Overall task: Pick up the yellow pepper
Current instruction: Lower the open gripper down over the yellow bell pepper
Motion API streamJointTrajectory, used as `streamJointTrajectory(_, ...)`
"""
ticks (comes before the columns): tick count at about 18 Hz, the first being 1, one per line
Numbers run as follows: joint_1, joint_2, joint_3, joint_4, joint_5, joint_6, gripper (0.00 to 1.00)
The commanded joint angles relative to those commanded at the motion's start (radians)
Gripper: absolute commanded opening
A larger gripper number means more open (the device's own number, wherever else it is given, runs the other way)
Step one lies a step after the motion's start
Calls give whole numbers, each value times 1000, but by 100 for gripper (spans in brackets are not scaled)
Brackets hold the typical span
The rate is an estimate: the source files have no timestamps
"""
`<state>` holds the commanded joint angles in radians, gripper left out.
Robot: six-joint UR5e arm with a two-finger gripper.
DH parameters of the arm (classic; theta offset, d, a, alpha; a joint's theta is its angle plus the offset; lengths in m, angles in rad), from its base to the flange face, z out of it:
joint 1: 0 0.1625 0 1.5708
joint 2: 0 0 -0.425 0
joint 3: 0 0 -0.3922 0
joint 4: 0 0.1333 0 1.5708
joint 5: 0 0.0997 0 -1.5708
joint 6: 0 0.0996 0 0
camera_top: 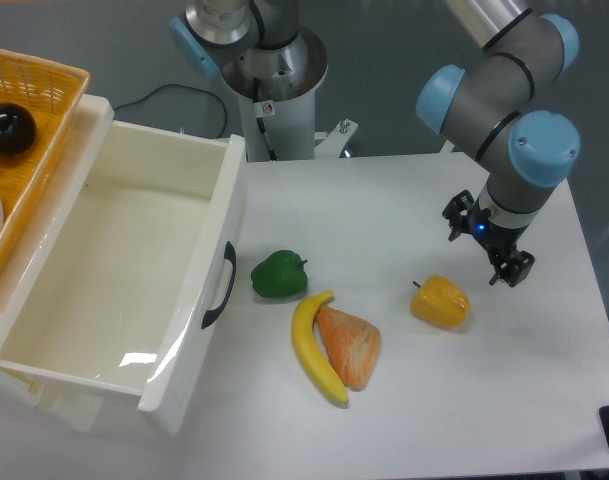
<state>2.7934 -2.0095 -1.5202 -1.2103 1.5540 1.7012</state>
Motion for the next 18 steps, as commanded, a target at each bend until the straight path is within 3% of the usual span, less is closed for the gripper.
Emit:
streamJointTrajectory(7, -35, 0, -14, 5, -40, 8, 100)
streamJointTrajectory(18, -38, -5, -14, 64, -29, 28, 100)
